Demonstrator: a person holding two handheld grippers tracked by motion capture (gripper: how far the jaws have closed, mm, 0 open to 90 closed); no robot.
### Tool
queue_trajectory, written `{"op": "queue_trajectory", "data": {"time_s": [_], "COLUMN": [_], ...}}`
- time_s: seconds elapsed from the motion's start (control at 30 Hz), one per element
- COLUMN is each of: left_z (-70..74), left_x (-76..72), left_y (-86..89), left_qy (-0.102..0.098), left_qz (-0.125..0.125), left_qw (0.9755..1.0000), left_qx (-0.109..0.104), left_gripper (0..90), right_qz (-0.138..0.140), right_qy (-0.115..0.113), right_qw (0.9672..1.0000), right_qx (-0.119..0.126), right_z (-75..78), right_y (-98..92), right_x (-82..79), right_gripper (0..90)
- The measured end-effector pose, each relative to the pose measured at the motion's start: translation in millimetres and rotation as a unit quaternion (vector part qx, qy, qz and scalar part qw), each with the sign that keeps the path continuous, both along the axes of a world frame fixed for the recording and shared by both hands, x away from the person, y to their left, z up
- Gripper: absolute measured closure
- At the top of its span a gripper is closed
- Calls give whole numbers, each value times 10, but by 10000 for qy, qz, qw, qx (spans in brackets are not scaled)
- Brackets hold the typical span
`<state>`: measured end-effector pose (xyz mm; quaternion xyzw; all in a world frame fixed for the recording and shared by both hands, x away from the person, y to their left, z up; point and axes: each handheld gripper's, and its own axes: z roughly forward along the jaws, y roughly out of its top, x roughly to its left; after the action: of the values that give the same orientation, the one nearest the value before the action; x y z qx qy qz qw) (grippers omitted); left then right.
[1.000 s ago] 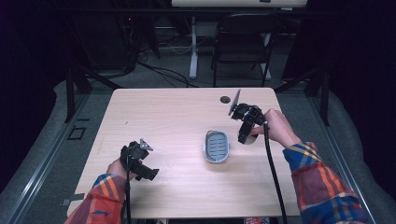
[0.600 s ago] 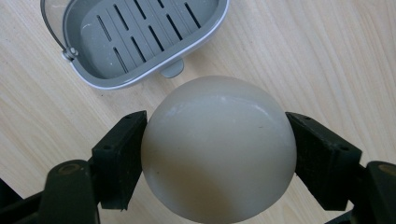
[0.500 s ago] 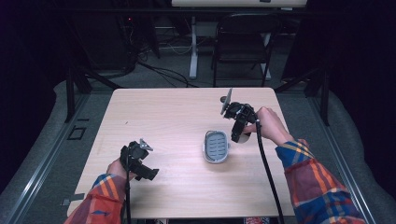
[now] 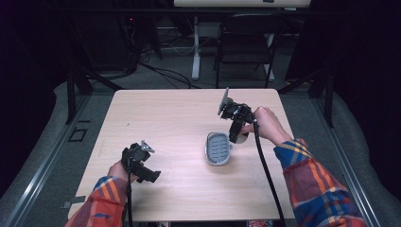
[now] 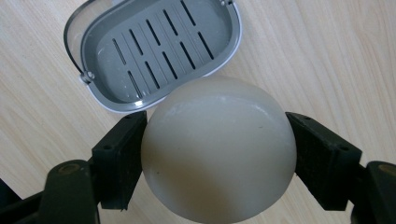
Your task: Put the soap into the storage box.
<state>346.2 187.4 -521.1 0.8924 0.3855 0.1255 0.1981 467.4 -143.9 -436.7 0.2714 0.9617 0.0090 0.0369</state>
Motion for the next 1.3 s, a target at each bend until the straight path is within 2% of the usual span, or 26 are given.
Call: {"op": "queue_trajectory", "data": {"time_s": [0.7, 1.3], "left_z": [3, 2], "left_x": [-3, -3], "left_y": [3, 4], "left_qy": [-11, -4], "left_qz": [0, -4], "left_qw": [10000, 10000], "left_qx": [4, 5], "left_gripper": [1, 1], "right_qz": [148, 246], "right_qy": [91, 325], "right_qw": [9998, 9990], "right_qx": [109, 184], "right_z": [-134, -433], "right_y": [272, 427], "right_x": [15, 54], "right_gripper": [239, 239]}}
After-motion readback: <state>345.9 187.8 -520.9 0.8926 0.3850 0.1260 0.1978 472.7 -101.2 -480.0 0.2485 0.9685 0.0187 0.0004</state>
